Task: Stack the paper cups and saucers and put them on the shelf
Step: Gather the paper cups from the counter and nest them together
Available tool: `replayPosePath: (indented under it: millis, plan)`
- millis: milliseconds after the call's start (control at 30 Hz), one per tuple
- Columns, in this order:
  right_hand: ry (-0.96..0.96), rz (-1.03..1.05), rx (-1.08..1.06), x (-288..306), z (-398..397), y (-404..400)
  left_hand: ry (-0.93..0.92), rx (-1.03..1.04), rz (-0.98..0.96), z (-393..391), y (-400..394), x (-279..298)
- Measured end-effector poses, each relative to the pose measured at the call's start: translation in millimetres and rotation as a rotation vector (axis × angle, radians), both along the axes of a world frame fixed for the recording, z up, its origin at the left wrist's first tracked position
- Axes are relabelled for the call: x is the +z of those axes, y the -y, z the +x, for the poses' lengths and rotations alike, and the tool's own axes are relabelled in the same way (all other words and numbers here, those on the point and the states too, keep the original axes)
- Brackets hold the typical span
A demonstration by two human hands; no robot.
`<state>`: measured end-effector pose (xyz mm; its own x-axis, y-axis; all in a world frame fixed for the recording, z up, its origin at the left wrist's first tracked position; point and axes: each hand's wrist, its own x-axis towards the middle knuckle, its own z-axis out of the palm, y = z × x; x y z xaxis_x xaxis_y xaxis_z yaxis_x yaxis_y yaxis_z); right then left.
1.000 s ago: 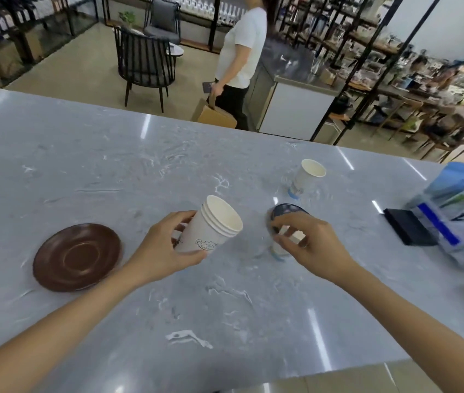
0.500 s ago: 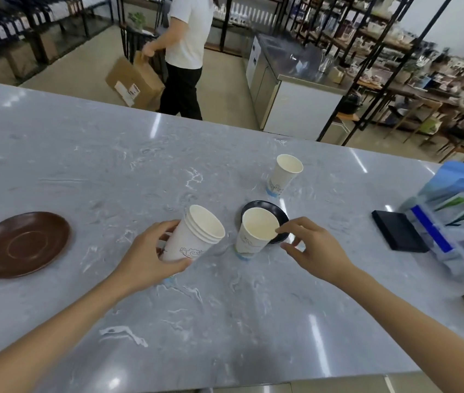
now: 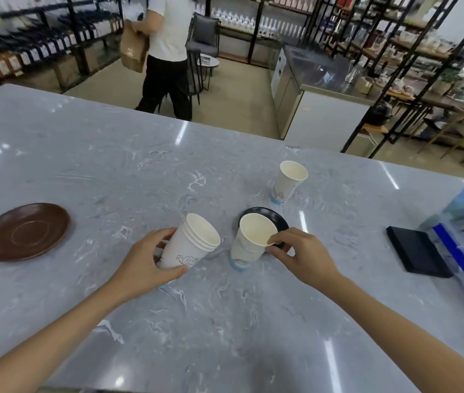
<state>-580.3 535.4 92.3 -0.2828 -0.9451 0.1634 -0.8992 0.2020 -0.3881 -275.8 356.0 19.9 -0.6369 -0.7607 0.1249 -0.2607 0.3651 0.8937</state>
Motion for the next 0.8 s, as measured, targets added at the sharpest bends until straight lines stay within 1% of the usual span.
replayPosePath:
  millis: [200, 500, 700, 800]
  plan:
    - [0.177, -0.085, -0.055, 17, -16, -2, 0.029, 0.009, -0.035, -5, 2, 4]
    - [0.296, -0.277, -0.106, 61, -27, -15, 0.089, -0.052, -0.127, -33, 7, 18]
    - [0.413, -0.364, -0.118, 61, -20, -20, 0.086, -0.115, -0.240, -54, 1, 32]
    - [0.423, -0.359, -0.086, 54, -13, -21, 0.081, -0.145, -0.275, -63, -2, 40]
